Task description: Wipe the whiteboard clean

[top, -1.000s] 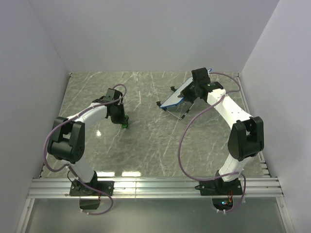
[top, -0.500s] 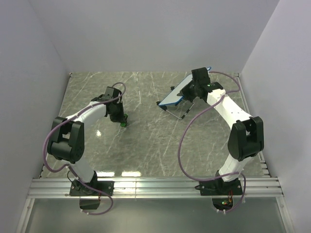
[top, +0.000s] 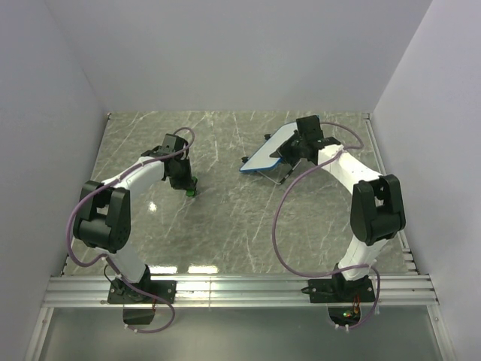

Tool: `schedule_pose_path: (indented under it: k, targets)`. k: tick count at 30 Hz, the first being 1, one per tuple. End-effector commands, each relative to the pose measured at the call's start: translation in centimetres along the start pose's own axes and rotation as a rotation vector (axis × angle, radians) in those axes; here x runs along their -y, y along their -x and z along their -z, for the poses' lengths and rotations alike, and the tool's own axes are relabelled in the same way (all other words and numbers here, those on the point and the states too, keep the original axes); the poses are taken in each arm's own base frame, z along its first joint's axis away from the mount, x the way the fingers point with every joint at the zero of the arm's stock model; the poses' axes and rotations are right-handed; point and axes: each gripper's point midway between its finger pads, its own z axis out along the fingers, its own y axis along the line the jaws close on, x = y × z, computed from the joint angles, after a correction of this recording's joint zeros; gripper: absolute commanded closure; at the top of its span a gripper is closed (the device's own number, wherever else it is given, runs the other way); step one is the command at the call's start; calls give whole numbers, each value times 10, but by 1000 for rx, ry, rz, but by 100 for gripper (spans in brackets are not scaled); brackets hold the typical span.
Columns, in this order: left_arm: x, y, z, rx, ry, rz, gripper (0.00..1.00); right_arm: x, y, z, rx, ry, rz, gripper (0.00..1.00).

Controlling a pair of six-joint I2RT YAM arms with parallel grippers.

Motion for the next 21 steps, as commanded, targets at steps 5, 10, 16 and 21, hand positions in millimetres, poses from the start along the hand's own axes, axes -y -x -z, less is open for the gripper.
schedule_pose_path:
  k: [5,10,16,21]
  targets:
    - [5,13,7,45,-12,9,100,27,-23,6,-258,50,118,100]
    - [8,8,1,29,-35,45,100,72,-36,11,-336,-31,196,100]
    - [18,10,-3,23,-77,84,100,74,-23,31,-268,-72,275,50]
    - [25,14,-5,24,-97,98,100,55,4,51,-167,-94,355,25]
